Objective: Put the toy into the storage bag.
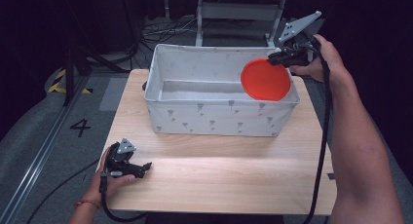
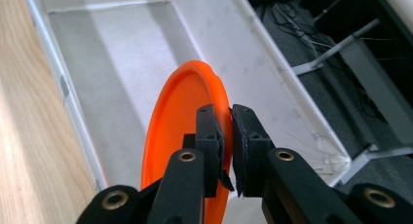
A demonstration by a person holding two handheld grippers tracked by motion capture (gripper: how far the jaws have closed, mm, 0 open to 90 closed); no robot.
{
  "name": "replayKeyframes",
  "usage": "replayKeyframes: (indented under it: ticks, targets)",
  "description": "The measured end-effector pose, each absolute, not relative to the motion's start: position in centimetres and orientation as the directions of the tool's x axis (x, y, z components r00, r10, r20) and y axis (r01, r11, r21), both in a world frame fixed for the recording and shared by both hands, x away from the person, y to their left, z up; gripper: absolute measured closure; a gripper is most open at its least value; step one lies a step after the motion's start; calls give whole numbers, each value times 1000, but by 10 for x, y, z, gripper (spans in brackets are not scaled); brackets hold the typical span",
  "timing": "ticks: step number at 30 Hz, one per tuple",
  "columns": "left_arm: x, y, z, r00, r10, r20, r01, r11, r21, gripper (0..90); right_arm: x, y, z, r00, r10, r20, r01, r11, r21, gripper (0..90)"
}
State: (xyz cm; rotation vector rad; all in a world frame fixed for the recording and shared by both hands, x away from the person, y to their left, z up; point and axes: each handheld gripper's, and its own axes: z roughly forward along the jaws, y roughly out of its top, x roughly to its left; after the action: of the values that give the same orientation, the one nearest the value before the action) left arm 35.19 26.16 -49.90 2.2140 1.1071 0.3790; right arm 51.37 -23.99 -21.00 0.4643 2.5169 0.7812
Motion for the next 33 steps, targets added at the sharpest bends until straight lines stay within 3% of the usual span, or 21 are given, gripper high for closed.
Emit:
replayKeyframes:
  ticks: [12,33]
  targets:
    - [352,261,-499,605,796,-23,615,-449,648,1,508,-232,-247,-910,298,-289,133,868,478,823]
    - [352,262,-499,606,795,-23,615,-450,647,1,520,-216,-282,-957,200,-212,154,964,214,820]
